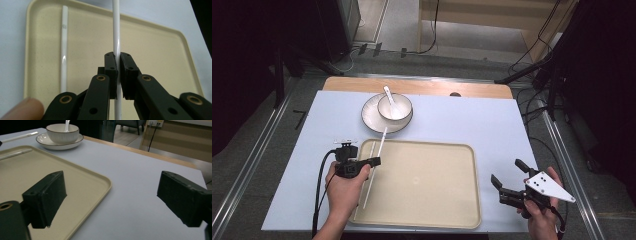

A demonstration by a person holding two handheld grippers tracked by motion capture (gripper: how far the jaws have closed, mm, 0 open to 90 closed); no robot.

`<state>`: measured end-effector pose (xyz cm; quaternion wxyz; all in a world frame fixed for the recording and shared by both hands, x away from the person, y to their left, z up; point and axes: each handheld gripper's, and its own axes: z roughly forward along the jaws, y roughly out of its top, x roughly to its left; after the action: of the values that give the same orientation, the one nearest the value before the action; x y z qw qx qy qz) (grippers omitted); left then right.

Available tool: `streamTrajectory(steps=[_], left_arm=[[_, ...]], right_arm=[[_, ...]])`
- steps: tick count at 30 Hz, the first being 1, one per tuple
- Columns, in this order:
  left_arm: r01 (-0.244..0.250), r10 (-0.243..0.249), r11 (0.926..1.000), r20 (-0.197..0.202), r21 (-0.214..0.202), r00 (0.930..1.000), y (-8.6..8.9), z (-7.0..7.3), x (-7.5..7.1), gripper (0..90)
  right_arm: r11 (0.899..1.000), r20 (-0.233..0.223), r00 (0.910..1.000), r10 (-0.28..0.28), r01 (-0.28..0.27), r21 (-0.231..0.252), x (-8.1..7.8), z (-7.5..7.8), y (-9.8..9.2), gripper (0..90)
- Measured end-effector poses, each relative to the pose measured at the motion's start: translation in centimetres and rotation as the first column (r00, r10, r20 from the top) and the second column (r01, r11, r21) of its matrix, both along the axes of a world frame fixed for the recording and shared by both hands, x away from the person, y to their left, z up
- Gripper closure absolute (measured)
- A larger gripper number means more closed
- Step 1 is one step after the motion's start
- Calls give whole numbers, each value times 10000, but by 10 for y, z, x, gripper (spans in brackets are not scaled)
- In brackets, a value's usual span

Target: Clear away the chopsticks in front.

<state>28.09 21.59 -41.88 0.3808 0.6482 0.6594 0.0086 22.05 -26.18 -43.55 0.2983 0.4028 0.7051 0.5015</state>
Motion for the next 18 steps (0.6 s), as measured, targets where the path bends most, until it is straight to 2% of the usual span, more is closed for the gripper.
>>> streamTrajectory(steps=[2, 5, 7, 11, 18], left_arm=[[26, -26, 10000, -33, -28, 10000, -1, -2, -3, 854], [32, -32, 10000, -63, -32, 10000, -3, -5, -6, 853], [33, -33, 10000, -116, -31, 9999, -3, -7, -8, 853], [-22, 21, 10000, -193, -59, 9998, -5, -12, -11, 853], [-205, 209, 9997, -325, 131, 9993, -3, -20, -15, 853]], right_arm=[[9999, 74, 9999, 99, -99, 49, -1, -1, 1, 131], [10000, 319, 9995, 87, -86, -20, -1, -3, 2, 129], [9997, 251, 9994, 247, -248, 22, -1, -3, 1, 114], [9979, -126, 9978, 653, -653, 8, -1, 0, 2, 0], [9968, -124, 9968, 794, -795, -116, -3, 2, 2, 0]])
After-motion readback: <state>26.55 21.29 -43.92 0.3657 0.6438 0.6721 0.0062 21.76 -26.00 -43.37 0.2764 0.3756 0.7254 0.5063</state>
